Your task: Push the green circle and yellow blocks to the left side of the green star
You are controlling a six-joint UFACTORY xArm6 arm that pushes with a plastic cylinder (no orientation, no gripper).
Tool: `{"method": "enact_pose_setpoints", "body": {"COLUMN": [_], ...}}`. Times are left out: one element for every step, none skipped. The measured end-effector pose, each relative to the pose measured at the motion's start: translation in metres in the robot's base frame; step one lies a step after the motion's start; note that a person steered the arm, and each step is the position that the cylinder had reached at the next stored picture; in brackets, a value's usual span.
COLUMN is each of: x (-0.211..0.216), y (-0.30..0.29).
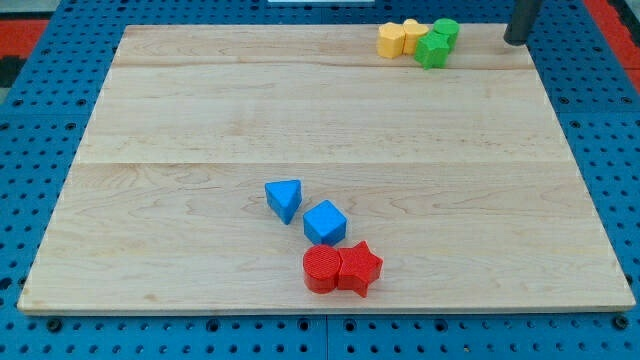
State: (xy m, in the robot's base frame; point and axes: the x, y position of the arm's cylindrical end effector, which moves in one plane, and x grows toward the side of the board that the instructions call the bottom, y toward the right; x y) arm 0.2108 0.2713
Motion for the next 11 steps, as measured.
{"method": "enact_pose_setpoints", "body": {"x": [-0.008,0.006,0.032,0.027,-0.008,-0.017,0.012,0.026,0.025,0.022,0.022], "y": [-0.061,-0.153,-0.196,-0.171,-0.145,-0.199,-0.285,-0.320,-0.325,-0.311,-0.279]}}
